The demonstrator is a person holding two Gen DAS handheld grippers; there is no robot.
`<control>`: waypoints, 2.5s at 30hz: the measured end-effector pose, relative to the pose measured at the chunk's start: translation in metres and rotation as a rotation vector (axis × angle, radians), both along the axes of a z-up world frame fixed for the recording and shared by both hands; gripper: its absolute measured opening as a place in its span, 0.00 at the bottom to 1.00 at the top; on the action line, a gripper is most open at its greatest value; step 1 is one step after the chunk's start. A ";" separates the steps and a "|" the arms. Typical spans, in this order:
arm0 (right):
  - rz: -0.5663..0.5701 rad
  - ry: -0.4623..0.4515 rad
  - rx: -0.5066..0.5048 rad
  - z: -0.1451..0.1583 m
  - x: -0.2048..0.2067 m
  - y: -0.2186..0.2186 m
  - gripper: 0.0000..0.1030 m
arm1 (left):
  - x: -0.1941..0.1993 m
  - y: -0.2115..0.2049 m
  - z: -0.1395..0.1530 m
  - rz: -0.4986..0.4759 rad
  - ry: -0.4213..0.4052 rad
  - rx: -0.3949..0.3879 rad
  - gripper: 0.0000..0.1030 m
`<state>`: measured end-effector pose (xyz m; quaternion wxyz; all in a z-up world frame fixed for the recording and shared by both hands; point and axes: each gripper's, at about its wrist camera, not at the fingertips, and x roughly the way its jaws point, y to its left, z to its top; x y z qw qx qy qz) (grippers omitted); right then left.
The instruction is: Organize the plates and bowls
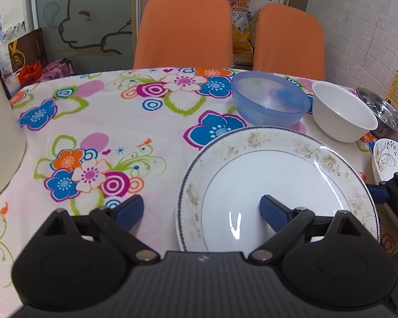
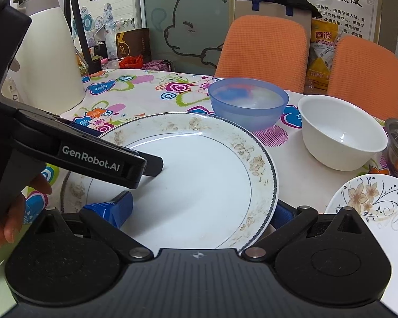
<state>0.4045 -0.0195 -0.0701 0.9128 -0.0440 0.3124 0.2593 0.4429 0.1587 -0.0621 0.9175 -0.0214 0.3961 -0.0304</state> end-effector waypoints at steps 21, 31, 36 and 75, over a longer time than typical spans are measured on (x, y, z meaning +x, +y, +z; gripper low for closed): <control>-0.023 -0.064 0.024 0.047 -0.038 0.001 0.88 | -0.033 -0.023 0.058 0.031 -0.054 0.033 0.44; -0.075 0.061 0.082 0.031 -0.031 -0.008 0.88 | -0.039 -0.024 0.051 0.019 -0.004 -0.005 0.43; -0.064 0.064 0.060 0.027 -0.028 -0.001 0.88 | -0.038 -0.023 0.050 -0.008 -0.003 -0.040 0.39; 0.032 0.136 0.044 0.012 -0.010 0.024 0.88 | -0.019 0.032 0.018 0.023 0.075 -0.212 0.65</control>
